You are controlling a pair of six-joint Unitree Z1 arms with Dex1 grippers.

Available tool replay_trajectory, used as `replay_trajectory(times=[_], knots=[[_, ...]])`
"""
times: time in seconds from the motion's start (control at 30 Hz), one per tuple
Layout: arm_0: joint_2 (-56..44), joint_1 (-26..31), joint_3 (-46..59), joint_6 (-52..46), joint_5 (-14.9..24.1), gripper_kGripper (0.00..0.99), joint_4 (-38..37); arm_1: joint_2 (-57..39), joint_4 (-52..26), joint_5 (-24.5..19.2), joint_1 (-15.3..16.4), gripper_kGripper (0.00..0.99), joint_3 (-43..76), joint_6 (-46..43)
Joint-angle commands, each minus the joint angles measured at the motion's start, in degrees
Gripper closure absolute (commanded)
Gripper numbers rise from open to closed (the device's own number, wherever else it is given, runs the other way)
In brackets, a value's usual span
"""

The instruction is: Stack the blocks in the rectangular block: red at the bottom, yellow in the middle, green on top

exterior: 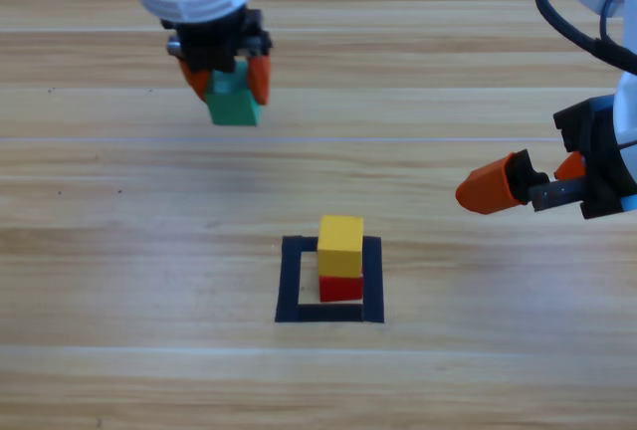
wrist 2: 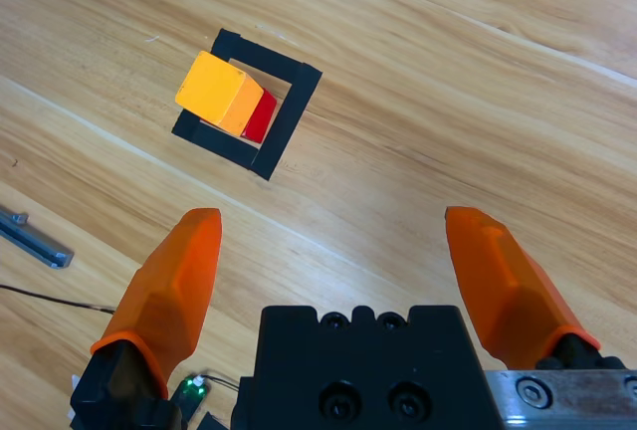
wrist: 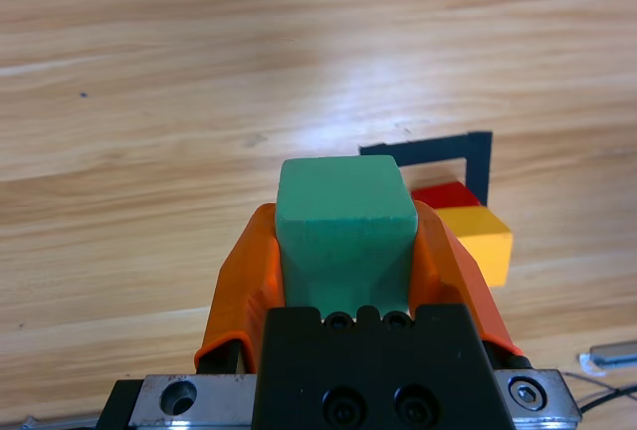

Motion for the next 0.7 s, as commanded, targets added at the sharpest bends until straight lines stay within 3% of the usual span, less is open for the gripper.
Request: replay_trajectory(times=[0.03,0.33,0.7], knots=[[2.4,-8.9,0.9,0.9,0.4,0.990,0.4,-3.2,-0.6,0.7,-1.2,0.000,1.9,0.2],[5.5,-15.1,-0.5,1.6,0.2,0.990,0.3,-3.3,-0.3,0.7,-1.3,0.000,1.7,0.3],[6.2,-15.6,0.2,-12.6,2.5,0.990,1.0,-3.3,-0.2,0.8,-1.3,0.000,1.7,0.4]])
